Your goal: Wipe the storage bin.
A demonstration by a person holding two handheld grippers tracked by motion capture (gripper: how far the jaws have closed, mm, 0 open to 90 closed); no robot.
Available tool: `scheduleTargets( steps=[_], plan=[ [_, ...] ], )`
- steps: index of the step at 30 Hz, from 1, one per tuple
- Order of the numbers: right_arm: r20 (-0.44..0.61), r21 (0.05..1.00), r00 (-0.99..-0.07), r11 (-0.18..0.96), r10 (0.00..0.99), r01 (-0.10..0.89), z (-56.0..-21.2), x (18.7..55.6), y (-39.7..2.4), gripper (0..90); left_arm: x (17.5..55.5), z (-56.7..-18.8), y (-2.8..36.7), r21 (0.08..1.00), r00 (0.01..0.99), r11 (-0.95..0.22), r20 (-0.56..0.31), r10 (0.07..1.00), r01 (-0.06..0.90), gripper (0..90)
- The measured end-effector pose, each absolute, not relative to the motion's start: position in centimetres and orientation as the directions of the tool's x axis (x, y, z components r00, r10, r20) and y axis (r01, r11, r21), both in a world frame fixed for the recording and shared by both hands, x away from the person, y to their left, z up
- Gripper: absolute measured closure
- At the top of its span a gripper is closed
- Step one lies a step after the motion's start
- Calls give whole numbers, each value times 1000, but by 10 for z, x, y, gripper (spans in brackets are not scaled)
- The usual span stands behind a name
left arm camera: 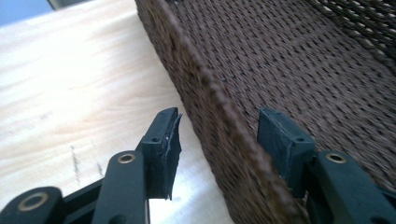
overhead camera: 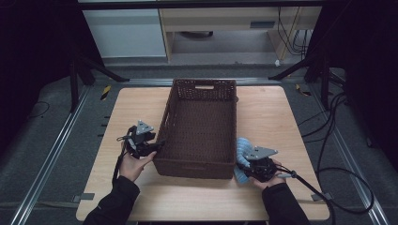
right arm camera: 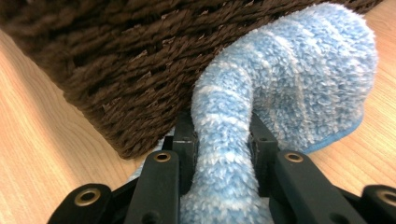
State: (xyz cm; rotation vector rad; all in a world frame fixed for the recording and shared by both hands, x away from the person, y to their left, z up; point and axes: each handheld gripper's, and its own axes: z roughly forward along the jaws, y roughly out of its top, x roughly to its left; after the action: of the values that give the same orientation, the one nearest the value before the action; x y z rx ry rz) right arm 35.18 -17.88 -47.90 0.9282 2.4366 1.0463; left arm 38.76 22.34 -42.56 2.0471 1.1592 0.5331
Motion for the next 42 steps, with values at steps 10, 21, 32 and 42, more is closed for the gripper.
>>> scheduleTargets(
  steps=[10, 21, 32, 42],
  plan=[
    [-78, 837, -727, 441, 682, 323, -448, 343, -186, 710, 383, -426, 221, 767, 532, -326, -24, 846, 553, 700],
    [-115, 837, -740, 466, 662, 286, -441, 338, -182, 711, 391, -426, 219, 769, 507, -315, -14, 862, 557, 714],
    [3, 757, -744, 485, 668, 439, -480, 347, -178, 714, 400, -427, 219, 771, 506, -313, -13, 863, 554, 712],
    [-85, 862, -755, 428, 650, 271, -435, 327, -188, 713, 400, -427, 220, 771, 508, -317, -10, 861, 552, 711]
  ],
)
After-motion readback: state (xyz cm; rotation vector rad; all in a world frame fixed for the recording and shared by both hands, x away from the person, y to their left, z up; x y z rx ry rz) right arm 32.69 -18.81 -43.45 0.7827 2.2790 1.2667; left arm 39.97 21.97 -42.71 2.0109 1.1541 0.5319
